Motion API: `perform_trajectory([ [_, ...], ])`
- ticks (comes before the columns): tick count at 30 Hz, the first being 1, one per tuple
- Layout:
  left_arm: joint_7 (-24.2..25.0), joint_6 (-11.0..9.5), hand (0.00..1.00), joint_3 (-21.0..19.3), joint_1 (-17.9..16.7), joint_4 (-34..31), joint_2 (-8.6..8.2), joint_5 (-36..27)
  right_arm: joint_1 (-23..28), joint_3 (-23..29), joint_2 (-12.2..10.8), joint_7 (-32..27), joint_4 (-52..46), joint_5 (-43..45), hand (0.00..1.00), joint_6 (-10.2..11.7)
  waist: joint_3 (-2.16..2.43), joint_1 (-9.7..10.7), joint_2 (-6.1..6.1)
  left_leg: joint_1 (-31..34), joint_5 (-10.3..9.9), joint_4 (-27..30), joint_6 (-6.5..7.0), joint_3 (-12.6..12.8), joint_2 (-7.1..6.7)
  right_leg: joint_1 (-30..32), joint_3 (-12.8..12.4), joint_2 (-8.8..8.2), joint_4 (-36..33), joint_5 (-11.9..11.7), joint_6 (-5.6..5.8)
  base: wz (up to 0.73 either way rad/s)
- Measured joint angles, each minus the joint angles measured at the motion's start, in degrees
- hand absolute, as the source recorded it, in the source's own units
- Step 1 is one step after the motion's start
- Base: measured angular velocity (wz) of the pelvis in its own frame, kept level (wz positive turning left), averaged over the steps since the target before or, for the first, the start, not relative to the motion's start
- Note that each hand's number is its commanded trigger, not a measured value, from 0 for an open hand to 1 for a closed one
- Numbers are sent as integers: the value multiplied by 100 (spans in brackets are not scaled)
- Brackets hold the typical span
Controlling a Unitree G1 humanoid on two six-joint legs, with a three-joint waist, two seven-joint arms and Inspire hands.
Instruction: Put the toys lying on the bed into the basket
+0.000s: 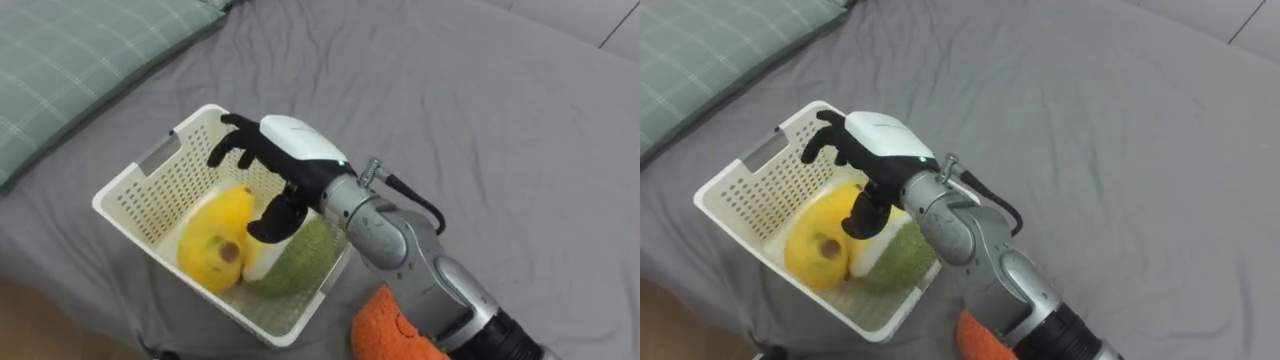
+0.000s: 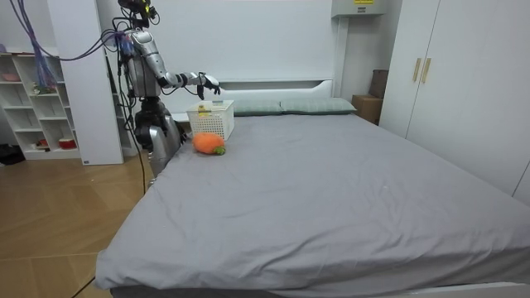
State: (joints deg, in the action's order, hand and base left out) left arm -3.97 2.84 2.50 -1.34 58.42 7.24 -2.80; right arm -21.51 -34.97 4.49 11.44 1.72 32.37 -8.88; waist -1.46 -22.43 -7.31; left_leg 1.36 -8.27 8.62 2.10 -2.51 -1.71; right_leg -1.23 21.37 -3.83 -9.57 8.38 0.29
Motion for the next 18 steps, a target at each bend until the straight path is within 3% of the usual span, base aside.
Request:
perform_trajectory([
  [10,-17,90,0,-13,21,50,2,-148,0,79,97,-7,263,-637,0,3,-6,94,5,-69,0,-8,0,6,1,-21,-77,13,8,0,0,0],
  [18,-90,85,0,-292,-110,70,-99,-227,83,848,251,-221,75,-986,0,13,-23,369,88,-103,-2,-2,3,27,-1,-73,-88,4,2,0,1,-1],
])
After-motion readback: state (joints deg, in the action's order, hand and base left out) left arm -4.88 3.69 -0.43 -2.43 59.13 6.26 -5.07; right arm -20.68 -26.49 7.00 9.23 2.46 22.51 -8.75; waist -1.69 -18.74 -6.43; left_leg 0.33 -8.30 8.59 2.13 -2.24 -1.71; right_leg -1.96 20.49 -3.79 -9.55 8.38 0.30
